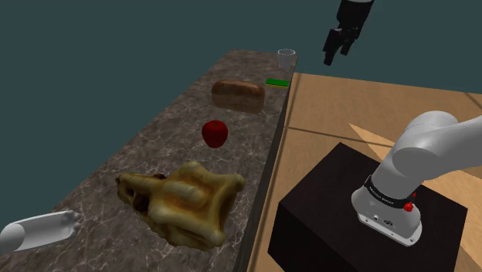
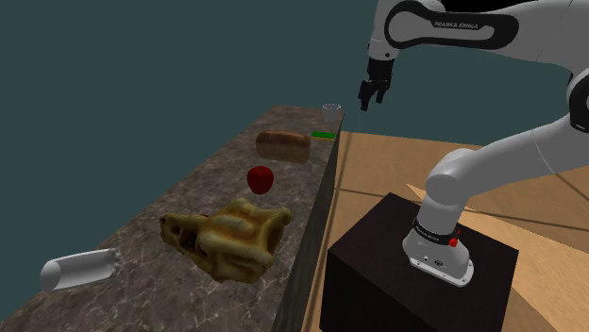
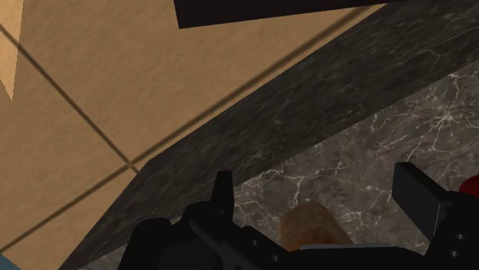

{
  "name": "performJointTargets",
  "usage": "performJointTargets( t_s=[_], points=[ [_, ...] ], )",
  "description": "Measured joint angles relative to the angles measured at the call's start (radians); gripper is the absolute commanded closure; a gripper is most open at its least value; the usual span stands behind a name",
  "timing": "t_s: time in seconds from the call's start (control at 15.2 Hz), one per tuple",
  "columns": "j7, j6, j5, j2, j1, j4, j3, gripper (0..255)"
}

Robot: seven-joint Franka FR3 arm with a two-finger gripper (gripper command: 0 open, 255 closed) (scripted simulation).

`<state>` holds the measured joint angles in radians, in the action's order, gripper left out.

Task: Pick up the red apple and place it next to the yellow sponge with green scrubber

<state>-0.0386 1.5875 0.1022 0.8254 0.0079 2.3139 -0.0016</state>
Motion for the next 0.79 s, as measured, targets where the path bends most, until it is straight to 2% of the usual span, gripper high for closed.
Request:
performJointTargets(
  t_s=[0.26,0.79],
  points=[
    [-0.077,0.025,-0.033,-0.028,0.000,0.008,0.045,0],
    [-0.370,0.158,-0.139,-0.181,-0.005,0.016,0.211,0]
  ],
)
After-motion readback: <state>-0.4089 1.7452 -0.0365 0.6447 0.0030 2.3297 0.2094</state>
